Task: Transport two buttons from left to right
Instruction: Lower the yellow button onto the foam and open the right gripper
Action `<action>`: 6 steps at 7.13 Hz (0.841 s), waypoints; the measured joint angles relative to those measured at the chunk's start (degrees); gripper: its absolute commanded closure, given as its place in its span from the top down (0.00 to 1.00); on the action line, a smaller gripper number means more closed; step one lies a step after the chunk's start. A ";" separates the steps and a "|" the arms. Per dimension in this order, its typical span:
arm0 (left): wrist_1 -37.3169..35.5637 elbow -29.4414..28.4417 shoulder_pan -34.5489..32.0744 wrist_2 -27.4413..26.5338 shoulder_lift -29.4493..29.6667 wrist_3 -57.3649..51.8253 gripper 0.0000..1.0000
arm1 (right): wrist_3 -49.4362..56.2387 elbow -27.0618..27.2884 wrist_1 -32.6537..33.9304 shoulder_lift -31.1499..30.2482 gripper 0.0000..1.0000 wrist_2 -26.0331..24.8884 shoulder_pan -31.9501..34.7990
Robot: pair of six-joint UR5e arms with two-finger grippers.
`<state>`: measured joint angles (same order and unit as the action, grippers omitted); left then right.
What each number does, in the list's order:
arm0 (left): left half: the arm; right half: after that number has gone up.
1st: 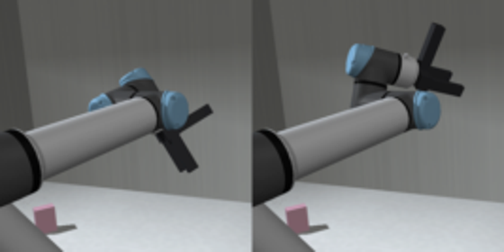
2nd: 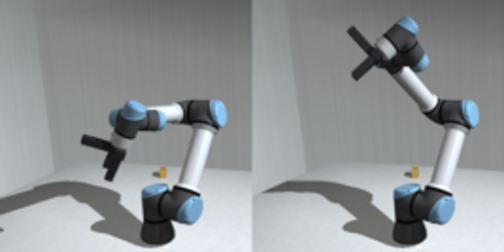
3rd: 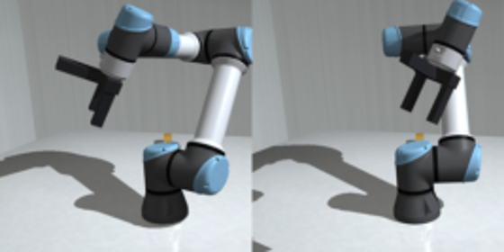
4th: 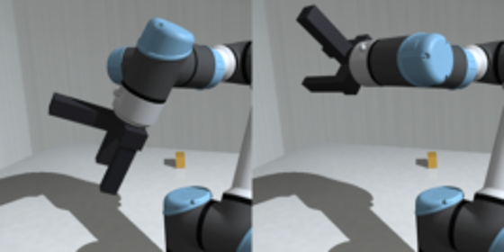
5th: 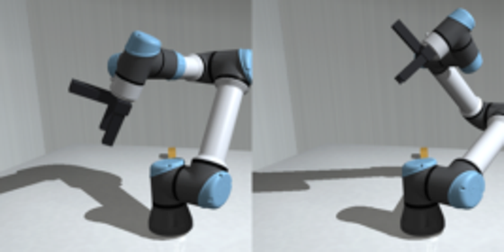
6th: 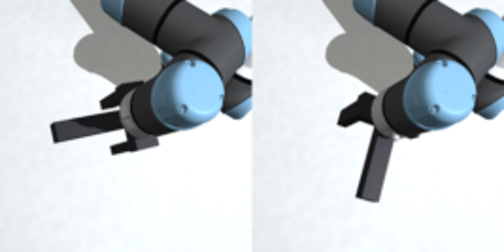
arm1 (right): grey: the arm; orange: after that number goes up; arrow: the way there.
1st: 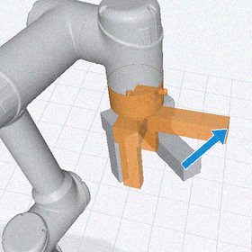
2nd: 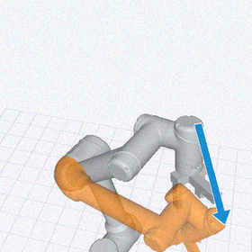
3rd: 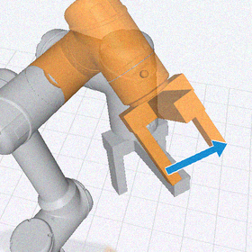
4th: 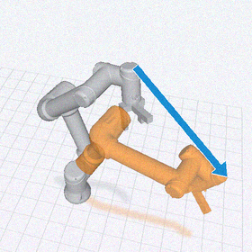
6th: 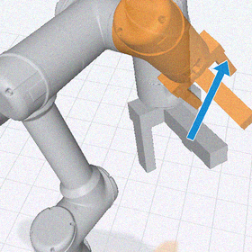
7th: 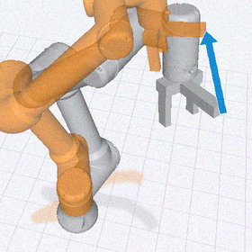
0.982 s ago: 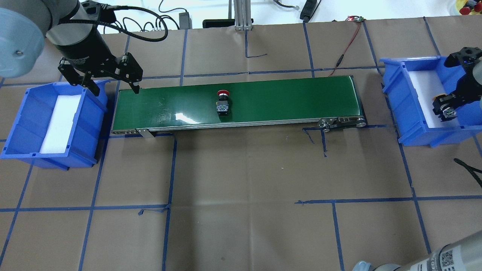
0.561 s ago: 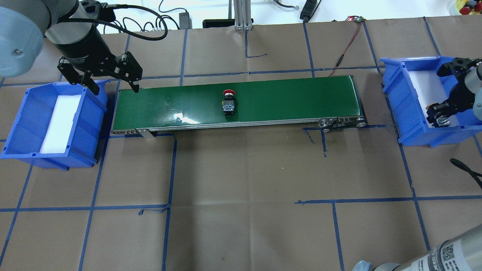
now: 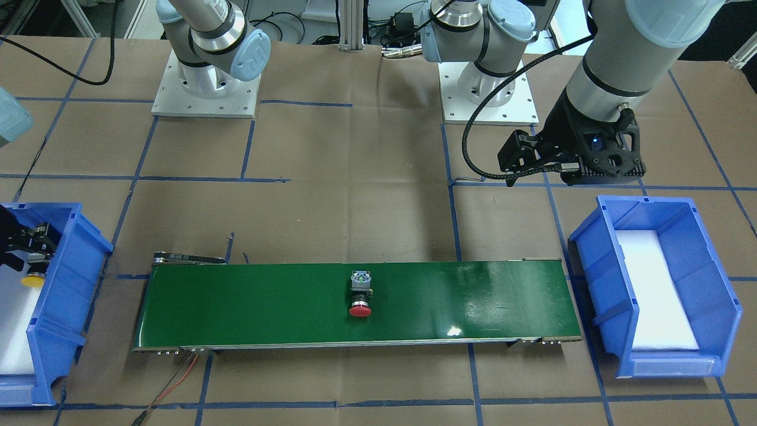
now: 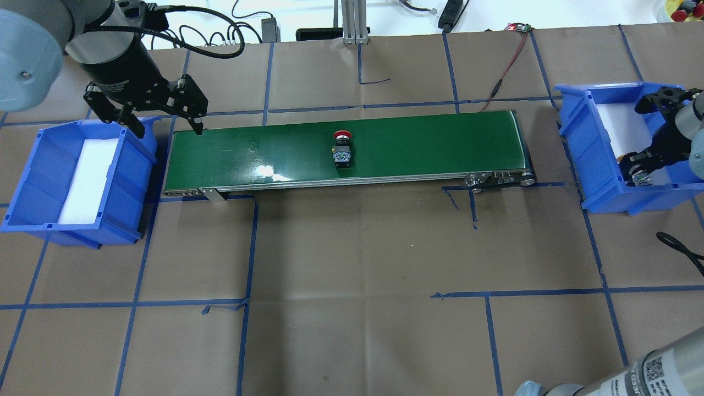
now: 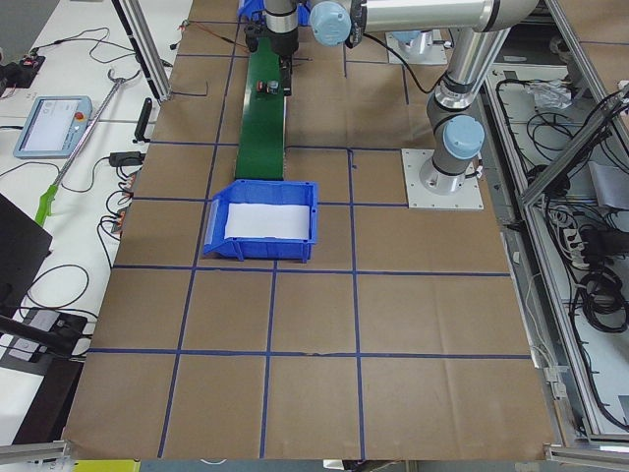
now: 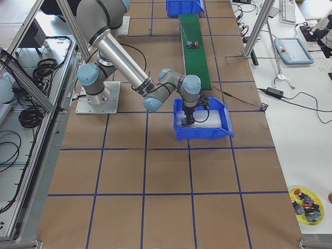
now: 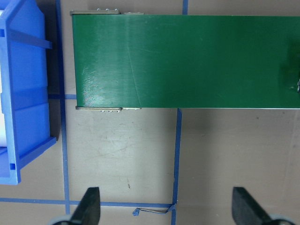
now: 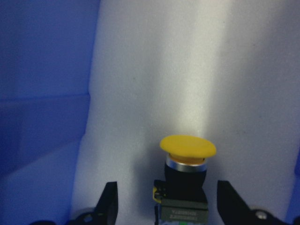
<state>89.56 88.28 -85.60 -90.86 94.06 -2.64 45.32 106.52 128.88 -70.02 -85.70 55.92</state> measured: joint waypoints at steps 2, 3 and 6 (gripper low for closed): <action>0.02 -0.02 0.00 0.05 -0.04 0.00 1.00 | -0.32 -1.33 -0.34 -0.83 0.99 0.71 -0.02; 0.06 0.02 0.00 0.06 -0.07 0.00 1.00 | -0.42 -2.68 -1.16 -1.75 0.99 0.47 -0.02; 0.08 -0.06 0.00 0.06 -0.13 0.00 1.00 | -5.61 -7.91 -8.22 -7.55 0.99 -3.06 1.25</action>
<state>89.64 88.22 -85.60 -90.79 93.93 -2.64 39.71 98.60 120.66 -77.57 -88.76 57.17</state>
